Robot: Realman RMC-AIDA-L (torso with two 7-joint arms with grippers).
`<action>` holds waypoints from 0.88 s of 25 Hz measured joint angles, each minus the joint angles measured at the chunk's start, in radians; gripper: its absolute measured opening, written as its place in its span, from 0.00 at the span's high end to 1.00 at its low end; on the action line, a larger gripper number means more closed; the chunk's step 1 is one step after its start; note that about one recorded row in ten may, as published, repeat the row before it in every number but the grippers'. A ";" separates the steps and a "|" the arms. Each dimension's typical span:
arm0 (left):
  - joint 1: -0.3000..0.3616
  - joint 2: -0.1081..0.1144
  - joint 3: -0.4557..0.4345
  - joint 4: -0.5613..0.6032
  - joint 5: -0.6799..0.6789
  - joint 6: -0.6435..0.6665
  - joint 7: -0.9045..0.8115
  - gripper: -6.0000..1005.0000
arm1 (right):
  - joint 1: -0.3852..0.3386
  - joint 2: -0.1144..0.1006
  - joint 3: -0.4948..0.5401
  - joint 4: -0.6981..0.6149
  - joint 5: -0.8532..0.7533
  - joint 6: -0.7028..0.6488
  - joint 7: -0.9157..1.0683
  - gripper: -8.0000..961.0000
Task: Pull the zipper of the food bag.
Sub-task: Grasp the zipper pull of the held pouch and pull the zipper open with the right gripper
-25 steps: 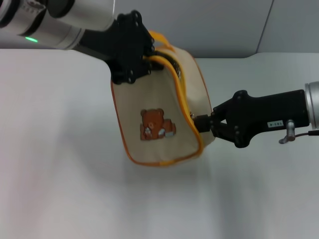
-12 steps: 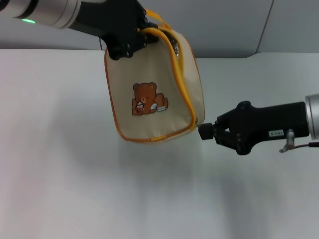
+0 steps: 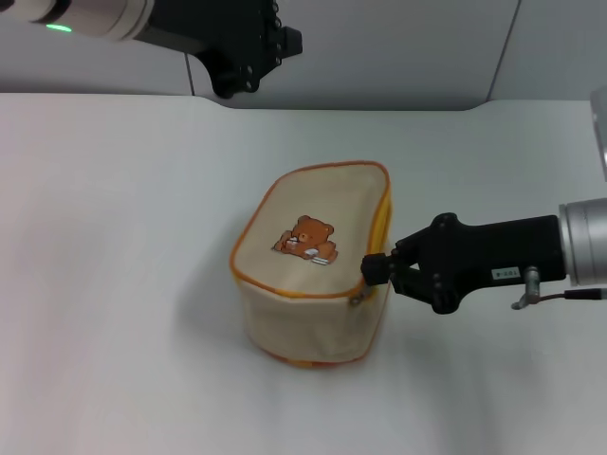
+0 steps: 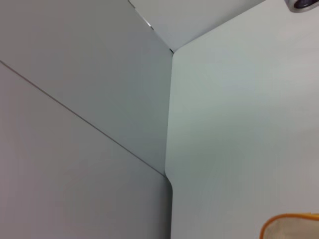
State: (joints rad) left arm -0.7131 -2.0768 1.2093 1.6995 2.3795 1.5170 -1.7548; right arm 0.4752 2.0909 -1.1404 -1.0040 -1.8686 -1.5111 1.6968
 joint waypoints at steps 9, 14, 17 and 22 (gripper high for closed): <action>0.029 0.000 -0.005 0.002 -0.003 -0.006 0.000 0.99 | -0.012 -0.004 0.000 -0.086 0.001 -0.004 0.037 0.99; 0.125 -0.001 -0.010 0.035 -0.048 -0.095 -0.017 0.99 | -0.011 -0.007 0.005 -0.147 -0.010 -0.020 0.075 0.99; 0.221 0.002 -0.014 0.062 -0.127 -0.151 -0.022 0.99 | -0.001 -0.010 0.016 -0.206 -0.034 -0.040 0.122 0.99; 0.390 0.003 -0.029 0.055 -0.318 -0.208 0.011 0.99 | 0.073 -0.013 0.048 -0.367 -0.145 -0.100 0.243 0.98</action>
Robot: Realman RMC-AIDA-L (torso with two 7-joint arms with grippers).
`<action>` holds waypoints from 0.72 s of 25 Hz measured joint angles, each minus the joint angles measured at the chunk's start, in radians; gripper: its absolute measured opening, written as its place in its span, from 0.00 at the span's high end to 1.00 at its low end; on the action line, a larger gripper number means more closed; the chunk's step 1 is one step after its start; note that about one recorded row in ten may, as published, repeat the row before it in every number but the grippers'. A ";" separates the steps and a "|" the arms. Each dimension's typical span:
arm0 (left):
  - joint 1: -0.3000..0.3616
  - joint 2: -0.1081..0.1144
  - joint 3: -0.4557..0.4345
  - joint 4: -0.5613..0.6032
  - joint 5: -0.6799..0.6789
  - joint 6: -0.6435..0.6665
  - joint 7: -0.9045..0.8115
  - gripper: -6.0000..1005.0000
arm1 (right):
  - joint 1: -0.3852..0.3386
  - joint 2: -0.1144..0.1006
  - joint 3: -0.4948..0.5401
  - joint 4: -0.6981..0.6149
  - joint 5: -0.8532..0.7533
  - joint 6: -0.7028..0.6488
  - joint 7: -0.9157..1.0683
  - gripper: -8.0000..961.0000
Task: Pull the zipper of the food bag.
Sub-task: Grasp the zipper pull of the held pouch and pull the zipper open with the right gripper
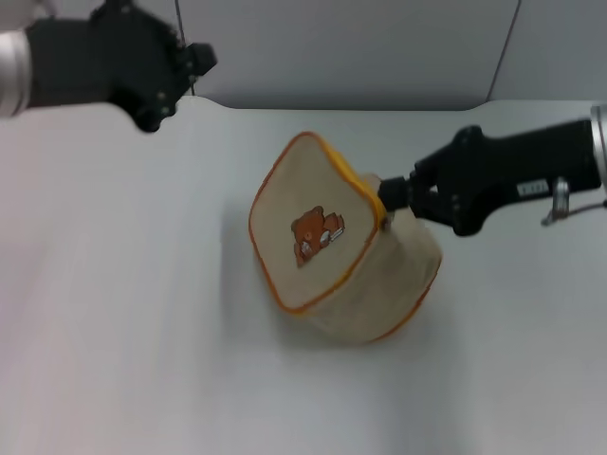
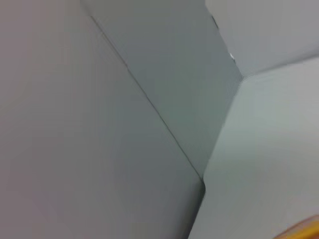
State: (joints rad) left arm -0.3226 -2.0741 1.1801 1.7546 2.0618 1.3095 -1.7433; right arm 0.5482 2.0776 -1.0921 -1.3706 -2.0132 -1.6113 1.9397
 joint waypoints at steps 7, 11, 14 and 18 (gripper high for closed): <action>0.179 0.002 -0.058 -0.169 -0.346 0.010 0.172 0.99 | 0.124 -0.002 -0.017 0.010 -0.085 -0.061 0.024 0.97; 0.211 0.003 -0.073 -0.283 -0.430 0.037 0.247 0.99 | 0.164 -0.001 -0.037 0.031 -0.105 -0.088 0.020 0.96; 0.212 0.003 -0.165 -0.511 -0.535 0.171 0.398 0.91 | 0.214 -0.005 -0.039 0.041 -0.111 -0.130 0.017 0.95; 0.193 0.003 -0.227 -0.632 -0.552 0.258 0.464 0.80 | 0.228 -0.007 -0.040 0.044 -0.150 -0.145 0.025 0.94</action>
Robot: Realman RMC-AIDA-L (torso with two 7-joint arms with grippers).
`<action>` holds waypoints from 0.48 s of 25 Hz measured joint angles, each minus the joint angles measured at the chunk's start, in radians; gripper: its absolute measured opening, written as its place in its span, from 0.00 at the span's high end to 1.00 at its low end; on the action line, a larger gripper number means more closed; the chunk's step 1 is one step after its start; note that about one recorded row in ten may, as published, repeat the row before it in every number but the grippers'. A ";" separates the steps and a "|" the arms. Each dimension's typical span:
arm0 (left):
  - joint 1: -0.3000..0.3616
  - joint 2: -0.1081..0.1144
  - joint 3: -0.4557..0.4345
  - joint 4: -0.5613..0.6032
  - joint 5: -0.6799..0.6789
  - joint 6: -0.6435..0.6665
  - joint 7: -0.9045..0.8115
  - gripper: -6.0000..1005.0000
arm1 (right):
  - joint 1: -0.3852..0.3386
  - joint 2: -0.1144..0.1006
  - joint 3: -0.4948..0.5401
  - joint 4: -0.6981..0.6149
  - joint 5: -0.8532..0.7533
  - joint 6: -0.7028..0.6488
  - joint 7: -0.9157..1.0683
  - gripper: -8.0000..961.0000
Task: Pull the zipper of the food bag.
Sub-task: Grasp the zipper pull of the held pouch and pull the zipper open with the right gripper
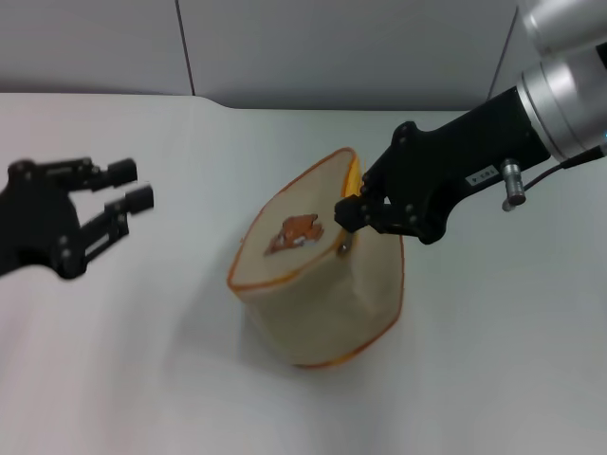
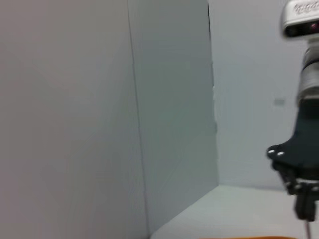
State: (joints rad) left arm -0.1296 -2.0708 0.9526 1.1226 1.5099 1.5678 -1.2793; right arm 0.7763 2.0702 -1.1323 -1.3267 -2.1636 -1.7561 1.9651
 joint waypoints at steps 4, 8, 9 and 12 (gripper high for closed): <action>-0.020 0.003 -0.039 -0.146 0.018 0.085 0.081 0.71 | 0.000 0.004 -0.001 0.027 -0.049 -0.014 -0.003 0.93; -0.021 0.004 -0.038 -0.219 0.051 0.112 0.135 0.62 | -0.008 0.000 0.004 0.037 -0.057 -0.015 -0.007 0.92; -0.022 0.003 -0.039 -0.237 0.061 0.114 0.146 0.58 | -0.008 0.000 0.004 0.037 -0.057 -0.015 -0.007 0.92; -0.022 0.003 -0.039 -0.251 0.067 0.115 0.153 0.46 | -0.011 -0.008 0.007 0.043 -0.060 -0.014 -0.009 0.91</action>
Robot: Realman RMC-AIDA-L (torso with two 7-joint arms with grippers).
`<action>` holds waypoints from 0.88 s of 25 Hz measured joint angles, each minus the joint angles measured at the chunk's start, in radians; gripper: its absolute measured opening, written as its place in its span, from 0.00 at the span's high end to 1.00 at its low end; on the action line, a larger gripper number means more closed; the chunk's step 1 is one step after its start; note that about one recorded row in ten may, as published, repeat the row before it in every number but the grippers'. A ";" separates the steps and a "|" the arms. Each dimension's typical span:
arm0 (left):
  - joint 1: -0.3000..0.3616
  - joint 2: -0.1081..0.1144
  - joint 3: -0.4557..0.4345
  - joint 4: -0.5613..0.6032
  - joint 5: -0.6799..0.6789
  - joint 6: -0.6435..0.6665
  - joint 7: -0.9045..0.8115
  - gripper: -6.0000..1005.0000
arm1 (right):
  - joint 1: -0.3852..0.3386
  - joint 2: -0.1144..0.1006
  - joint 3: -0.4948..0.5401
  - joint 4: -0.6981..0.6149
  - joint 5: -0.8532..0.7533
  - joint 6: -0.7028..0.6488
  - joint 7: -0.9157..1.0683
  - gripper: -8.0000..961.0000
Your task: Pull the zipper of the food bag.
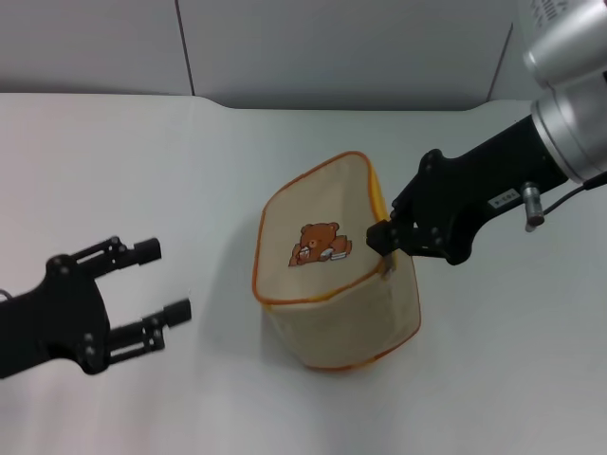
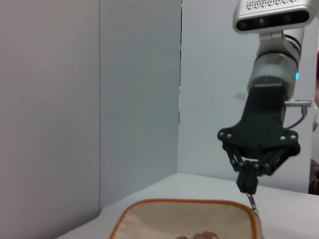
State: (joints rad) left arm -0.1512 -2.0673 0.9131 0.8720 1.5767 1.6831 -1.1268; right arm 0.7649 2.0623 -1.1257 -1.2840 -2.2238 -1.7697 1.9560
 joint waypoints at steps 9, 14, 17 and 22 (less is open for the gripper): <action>0.001 0.001 0.008 -0.090 0.058 0.028 0.080 0.23 | -0.043 0.014 0.000 0.043 -0.039 0.009 -0.019 0.89; -0.020 0.006 0.003 -0.125 0.102 0.030 0.071 0.23 | -0.088 0.015 0.008 0.033 -0.048 0.012 -0.004 0.88; -0.030 0.007 0.002 -0.133 0.114 0.033 0.067 0.23 | -0.112 0.015 0.020 0.005 -0.045 0.002 -0.003 0.87; -0.062 0.039 0.000 -0.139 0.125 0.058 0.038 0.23 | -0.178 0.016 0.128 -0.053 0.020 -0.097 -0.039 0.62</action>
State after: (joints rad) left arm -0.2127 -2.0282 0.9133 0.7326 1.7019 1.7408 -1.0891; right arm 0.5866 2.0781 -0.9977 -1.3373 -2.2036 -1.8672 1.9173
